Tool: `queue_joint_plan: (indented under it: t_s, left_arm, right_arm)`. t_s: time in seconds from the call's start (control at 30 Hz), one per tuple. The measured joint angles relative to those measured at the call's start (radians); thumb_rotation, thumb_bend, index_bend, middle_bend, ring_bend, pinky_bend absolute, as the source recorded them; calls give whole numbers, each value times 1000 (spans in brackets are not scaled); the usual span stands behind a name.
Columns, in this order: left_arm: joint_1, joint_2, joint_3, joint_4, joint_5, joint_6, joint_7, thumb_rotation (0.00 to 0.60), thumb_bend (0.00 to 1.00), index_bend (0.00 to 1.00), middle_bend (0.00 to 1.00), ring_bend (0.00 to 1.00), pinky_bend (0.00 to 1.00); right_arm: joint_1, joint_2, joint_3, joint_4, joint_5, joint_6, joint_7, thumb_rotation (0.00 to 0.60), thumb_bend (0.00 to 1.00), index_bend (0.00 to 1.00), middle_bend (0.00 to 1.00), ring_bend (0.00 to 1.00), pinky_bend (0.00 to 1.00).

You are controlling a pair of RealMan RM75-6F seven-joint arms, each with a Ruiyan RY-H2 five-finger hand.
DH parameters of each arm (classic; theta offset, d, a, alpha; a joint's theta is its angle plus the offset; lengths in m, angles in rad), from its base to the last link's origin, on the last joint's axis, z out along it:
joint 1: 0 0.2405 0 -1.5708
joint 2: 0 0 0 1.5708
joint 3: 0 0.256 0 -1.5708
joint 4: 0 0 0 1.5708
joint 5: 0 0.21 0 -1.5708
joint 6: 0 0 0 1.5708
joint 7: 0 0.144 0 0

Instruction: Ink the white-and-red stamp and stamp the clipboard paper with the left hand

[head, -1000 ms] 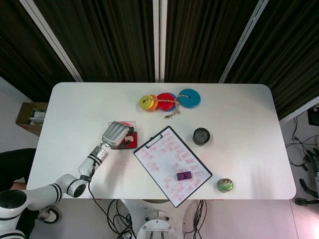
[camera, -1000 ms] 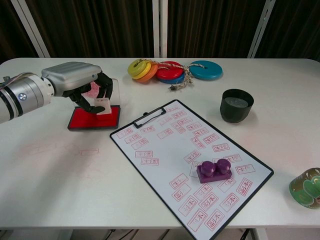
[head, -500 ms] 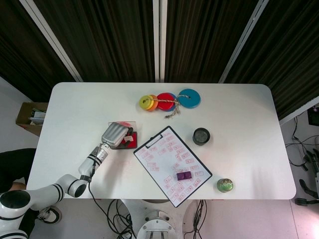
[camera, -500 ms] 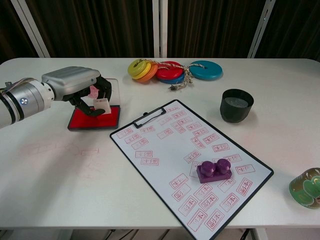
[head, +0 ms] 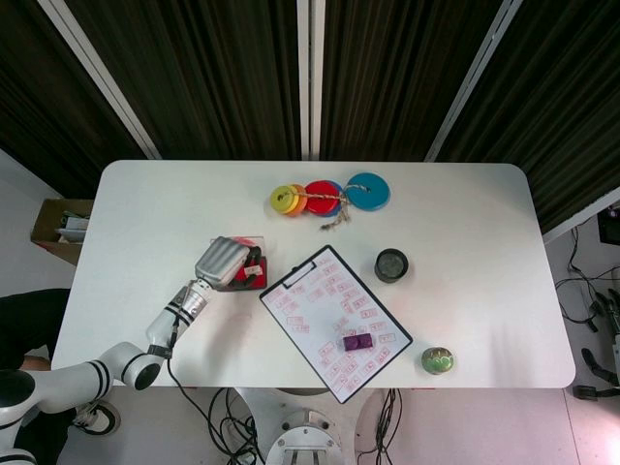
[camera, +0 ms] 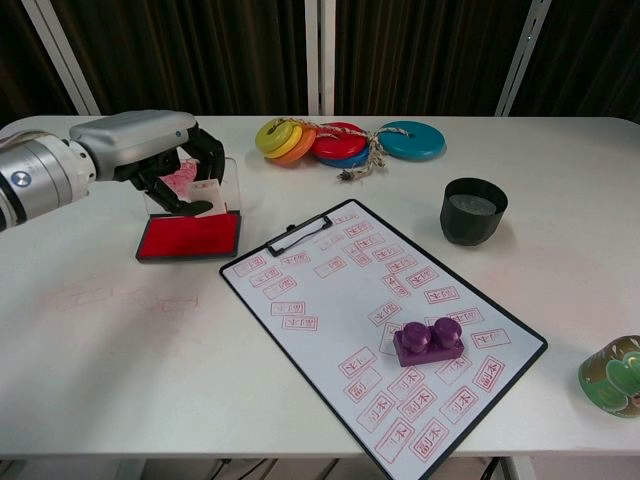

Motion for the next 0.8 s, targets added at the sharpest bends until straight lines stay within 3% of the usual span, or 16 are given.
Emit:
queue_joint_plan:
  t_s: [0.2, 0.33, 0.6, 0.8]
  left_arm:
    - [15, 73, 11, -171, 9, 21, 27, 600, 449, 591, 610, 1000, 1000]
    - [24, 71, 26, -238, -3, 32, 105, 600, 455, 591, 610, 1000, 1000]
    - [16, -65, 50, -268, -49, 34, 290, 600, 456, 591, 611, 1000, 1000]
    - [-13, -141, 34, -241, -85, 20, 343, 600, 456, 591, 611, 1000, 1000]
  right_arm:
    - [5, -8, -6, 1, -9, -7, -2, 600, 214, 0, 0, 0, 0]
    - [6, -14, -8, 4, -10, -13, -6, 600, 214, 0, 0, 0, 0]
    - [3, -12, -10, 8, -11, -6, 2, 600, 215, 0, 0, 0, 0]
    - [1, -7, -7, 13, -6, -4, 14, 600, 216, 0, 0, 0, 0]
